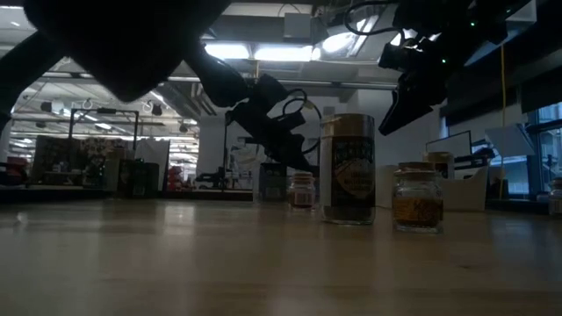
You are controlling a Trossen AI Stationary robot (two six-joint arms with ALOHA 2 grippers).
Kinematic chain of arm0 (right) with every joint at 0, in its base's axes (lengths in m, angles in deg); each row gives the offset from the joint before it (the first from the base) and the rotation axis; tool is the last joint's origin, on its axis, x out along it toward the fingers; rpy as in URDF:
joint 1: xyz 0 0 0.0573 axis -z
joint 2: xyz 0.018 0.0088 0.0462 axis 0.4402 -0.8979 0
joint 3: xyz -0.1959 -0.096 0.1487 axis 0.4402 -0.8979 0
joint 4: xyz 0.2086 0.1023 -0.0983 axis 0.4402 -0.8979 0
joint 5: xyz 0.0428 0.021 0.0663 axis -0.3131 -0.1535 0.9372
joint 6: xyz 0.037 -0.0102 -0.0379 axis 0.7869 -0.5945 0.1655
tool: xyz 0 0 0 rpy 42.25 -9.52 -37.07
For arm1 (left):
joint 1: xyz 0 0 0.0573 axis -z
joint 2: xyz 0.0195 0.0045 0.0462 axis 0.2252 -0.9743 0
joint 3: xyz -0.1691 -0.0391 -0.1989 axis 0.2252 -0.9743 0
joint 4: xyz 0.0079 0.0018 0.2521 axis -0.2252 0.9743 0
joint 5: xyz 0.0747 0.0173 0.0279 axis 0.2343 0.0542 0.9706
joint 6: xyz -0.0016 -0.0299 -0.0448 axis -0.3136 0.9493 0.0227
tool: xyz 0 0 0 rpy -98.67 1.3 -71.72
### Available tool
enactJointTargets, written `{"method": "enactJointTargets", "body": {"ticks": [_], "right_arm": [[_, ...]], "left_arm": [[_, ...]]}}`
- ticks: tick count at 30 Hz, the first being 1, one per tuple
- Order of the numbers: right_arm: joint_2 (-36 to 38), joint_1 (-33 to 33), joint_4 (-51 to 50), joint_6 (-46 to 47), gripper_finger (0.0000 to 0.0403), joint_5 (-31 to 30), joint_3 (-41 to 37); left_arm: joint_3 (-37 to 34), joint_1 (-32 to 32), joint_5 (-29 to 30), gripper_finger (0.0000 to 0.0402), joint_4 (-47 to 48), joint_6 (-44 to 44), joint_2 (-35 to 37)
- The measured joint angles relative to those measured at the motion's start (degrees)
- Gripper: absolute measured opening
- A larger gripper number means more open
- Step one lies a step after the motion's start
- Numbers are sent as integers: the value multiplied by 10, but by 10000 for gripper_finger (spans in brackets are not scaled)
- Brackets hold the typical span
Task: Sort spices by type
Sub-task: Put the bottom black seasoning can into the top transparent bin, then put the black seasoning can into the top transparent bin
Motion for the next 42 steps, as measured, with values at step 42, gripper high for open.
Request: {"method": "enactJointTargets", "body": {"ticks": [42], "right_arm": [[0,0,3,-15,342,15,0]], "left_arm": [[-3,-23,239,284,525,13,275]]}}
